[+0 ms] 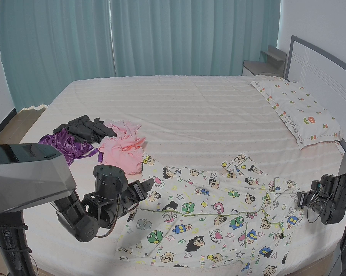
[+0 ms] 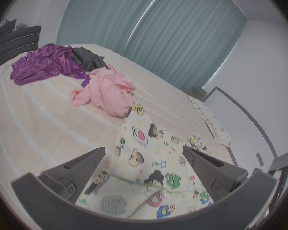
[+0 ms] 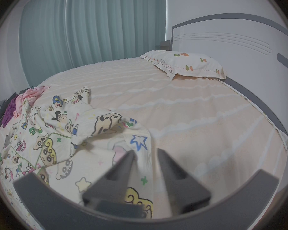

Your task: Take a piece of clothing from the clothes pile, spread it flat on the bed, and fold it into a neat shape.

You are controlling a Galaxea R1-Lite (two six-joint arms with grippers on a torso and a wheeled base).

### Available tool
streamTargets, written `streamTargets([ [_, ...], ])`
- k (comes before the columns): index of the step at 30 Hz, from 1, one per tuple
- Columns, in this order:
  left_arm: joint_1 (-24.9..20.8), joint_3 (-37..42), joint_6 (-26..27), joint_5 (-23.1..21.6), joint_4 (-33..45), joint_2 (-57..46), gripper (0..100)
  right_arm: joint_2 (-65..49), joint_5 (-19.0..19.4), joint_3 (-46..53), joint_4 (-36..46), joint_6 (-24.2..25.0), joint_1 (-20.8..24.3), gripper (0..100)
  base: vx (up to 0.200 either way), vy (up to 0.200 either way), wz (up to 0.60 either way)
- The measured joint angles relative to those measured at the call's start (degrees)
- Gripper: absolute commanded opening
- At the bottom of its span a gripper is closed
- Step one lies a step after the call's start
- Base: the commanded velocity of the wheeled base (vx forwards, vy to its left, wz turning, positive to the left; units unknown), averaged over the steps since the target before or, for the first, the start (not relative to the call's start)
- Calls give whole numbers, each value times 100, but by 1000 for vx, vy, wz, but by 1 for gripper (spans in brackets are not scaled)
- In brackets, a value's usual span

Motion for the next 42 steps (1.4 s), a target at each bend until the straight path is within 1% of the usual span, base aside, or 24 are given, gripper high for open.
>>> streamTargets([
  [3,-146,306,-20,-151,13,-22,100,-5,101,110,-134,55,0,100,0,0,0],
  [7,-373,678,-66,-205,13,-52,100,-7,143,243,-334,252,-1,100,0,0,0],
  [12,-651,1042,-466,-224,6,-112,100,-40,222,421,-356,738,-9,100,0,0,0],
  [16,-861,1259,-664,-228,5,-179,100,-219,413,625,-362,1148,-4,100,0,0,0],
  [18,-974,1348,-798,-233,9,-207,100,-324,479,741,-361,1258,-4,100,0,0,0],
  [21,-1139,1425,-1011,-233,28,-229,100,-466,512,907,-358,1293,-15,100,0,0,0],
  [26,-1348,1467,-1097,-233,33,-217,100,-669,714,1146,-361,1324,-15,100,0,0,0],
  [32,-1403,1484,-1111,-230,39,-171,100,-788,725,1242,-361,1477,-17,100,0,0,0],
  [42,-1456,1436,-1097,-228,17,110,100,-885,727,1314,-361,1488,-6,100,0,0,0],
])
